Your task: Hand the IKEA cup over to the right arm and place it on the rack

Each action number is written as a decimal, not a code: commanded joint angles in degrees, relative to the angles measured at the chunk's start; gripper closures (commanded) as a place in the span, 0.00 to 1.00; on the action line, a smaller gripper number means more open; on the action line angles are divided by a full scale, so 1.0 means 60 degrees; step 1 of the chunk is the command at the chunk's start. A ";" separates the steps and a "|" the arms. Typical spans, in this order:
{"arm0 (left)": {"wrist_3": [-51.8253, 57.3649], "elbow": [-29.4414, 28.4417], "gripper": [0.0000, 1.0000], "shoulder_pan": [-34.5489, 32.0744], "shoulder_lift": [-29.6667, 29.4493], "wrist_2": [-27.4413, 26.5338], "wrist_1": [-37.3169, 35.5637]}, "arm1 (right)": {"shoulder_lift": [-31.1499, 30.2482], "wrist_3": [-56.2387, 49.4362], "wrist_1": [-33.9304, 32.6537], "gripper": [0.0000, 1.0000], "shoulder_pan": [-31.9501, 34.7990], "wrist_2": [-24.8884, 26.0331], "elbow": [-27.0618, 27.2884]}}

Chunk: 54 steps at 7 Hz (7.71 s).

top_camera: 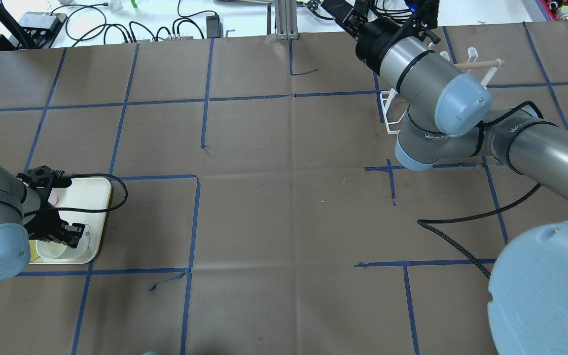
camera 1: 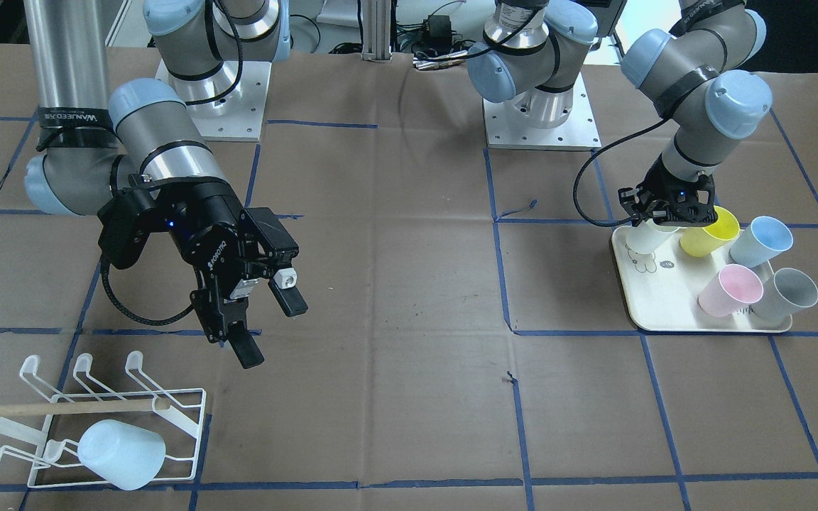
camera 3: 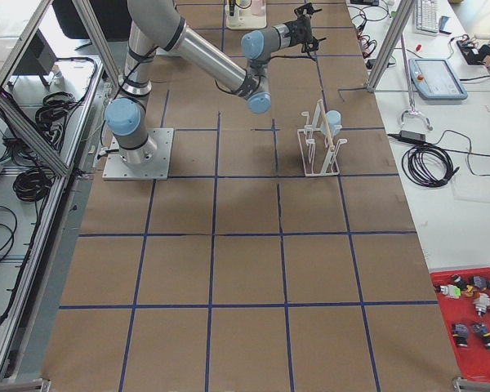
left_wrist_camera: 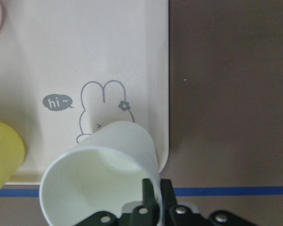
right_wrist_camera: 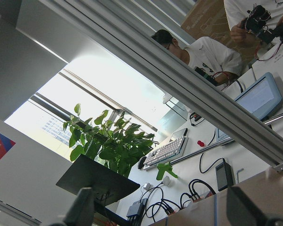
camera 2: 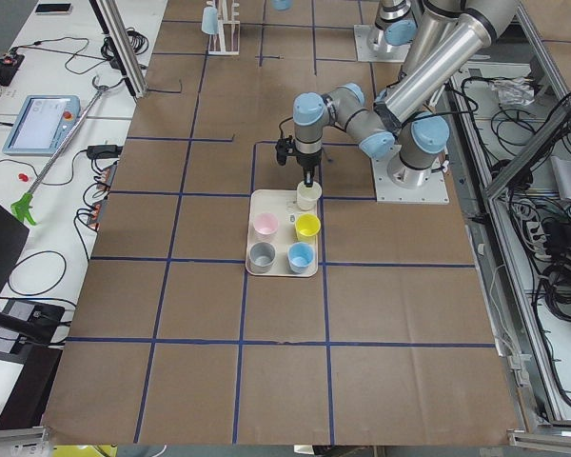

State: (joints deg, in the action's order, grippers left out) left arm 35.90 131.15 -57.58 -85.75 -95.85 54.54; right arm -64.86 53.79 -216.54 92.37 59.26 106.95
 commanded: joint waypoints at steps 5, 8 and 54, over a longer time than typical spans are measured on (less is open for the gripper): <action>-0.0314 -0.6449 1.00 -0.1270 -0.0805 0.0067 0.5273 | 0.0189 0.3703 0.0011 0.00 0.0323 0.0010 0.0061; -0.0241 -0.8789 1.00 -0.1913 -0.2389 0.2019 0.5415 | 0.0233 0.3837 0.0041 0.00 0.0323 -0.0062 0.0061; -0.3625 -0.1482 0.99 -0.4934 -0.3683 0.8431 -1.2914 | 0.2108 0.6651 0.0187 0.14 0.1832 -0.0781 -0.1053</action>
State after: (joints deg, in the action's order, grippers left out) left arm 14.19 122.23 -87.19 -107.94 -45.26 -22.95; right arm -52.32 93.77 -215.42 103.37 54.65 100.66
